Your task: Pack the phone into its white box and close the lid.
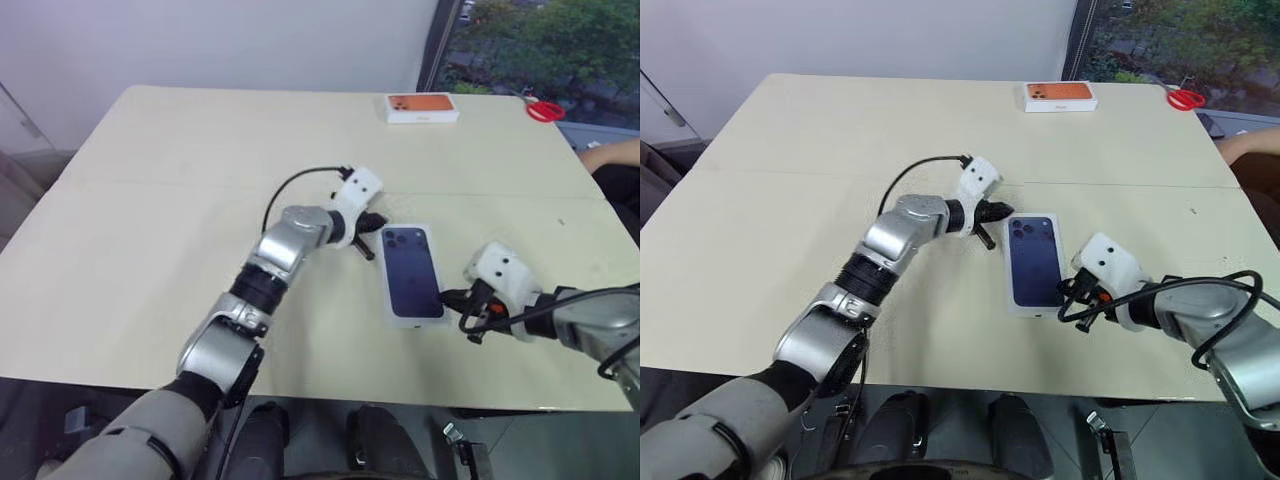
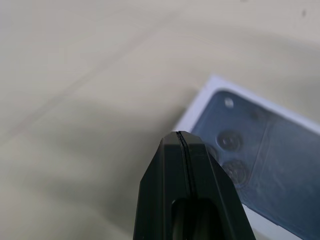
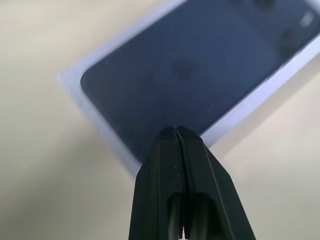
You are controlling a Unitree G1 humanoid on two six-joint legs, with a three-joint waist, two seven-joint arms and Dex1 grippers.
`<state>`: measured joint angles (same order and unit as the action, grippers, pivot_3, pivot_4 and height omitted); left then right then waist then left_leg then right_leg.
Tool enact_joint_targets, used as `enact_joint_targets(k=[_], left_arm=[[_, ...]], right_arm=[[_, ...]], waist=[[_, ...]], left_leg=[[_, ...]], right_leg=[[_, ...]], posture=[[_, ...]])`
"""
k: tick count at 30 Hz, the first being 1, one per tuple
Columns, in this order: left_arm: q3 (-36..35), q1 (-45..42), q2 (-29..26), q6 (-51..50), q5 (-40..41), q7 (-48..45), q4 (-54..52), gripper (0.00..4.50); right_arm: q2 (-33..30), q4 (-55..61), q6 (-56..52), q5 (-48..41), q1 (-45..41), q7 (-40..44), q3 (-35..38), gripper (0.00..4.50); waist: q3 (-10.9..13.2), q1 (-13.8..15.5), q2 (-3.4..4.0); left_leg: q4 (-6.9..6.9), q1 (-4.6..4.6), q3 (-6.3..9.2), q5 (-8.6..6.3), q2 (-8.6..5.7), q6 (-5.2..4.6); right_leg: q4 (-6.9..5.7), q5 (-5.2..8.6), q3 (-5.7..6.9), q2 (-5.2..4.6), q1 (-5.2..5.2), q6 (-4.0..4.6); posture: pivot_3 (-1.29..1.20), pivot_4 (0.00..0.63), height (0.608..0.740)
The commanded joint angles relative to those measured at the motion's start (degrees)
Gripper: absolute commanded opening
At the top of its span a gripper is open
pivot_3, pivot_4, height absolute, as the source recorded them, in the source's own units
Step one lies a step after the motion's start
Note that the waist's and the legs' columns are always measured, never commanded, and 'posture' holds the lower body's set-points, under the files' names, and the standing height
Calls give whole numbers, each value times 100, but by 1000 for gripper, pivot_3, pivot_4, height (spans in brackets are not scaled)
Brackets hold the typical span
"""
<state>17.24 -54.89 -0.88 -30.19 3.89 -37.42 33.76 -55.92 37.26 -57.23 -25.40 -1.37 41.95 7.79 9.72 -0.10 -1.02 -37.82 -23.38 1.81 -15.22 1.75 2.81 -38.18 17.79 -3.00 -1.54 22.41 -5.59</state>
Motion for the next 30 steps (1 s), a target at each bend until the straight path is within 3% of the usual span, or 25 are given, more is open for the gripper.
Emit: enact_joint_targets(k=[1,7,12,16,20,26,30], left_arm=[[297,-159,50,101,-282,-220,254,0],[454,-78,56,64,-512,-344,427,0],[-286,127,-119,312,-71,-244,-219,0],[-1181,985,-882,222,563,-436,-2068,0],[-1855,1874,-1761,-147,965,-493,-3318,0],[-3052,3420,-2942,-228,1365,-544,-4301,0],[-3577,4260,-3247,119,1376,-370,-4480,0]], right_arm=[[90,57,-148,99,-19,-274,-148,34],[168,38,-287,145,-17,-522,-398,34],[439,-108,89,295,-430,-825,-238,34],[958,-686,562,432,-1262,-1195,21,34],[1175,-1254,1054,630,-1720,-1213,-163,34],[1557,-2334,1706,688,-2283,-988,-283,34],[1631,-2850,2092,657,-2462,-646,-352,34]], waist=[[0,-20,0],[-7,-45,-3],[-7,-60,0],[6,-180,14],[4,-170,17],[5,-89,18],[6,-45,17]], left_leg=[[0,1,1,0,1,0],[-2,11,3,0,0,0],[-2,10,3,0,1,0],[5,2,-4,2,9,4],[39,6,-4,17,11,29],[34,6,-8,17,7,30],[37,4,-11,17,8,30]], right_leg=[[-1,0,0,0,-2,0],[3,0,2,-1,-21,0],[1,0,1,-1,-18,0],[-23,0,-18,2,20,1],[-25,0,-15,1,30,1],[-21,0,-19,-13,26,1],[-16,0,-10,-14,26,2]], posture=[[0,150,740],[0,150,740],[0,150,740],[0,150,740],[0,150,740],[0,150,740],[0,150,740]])
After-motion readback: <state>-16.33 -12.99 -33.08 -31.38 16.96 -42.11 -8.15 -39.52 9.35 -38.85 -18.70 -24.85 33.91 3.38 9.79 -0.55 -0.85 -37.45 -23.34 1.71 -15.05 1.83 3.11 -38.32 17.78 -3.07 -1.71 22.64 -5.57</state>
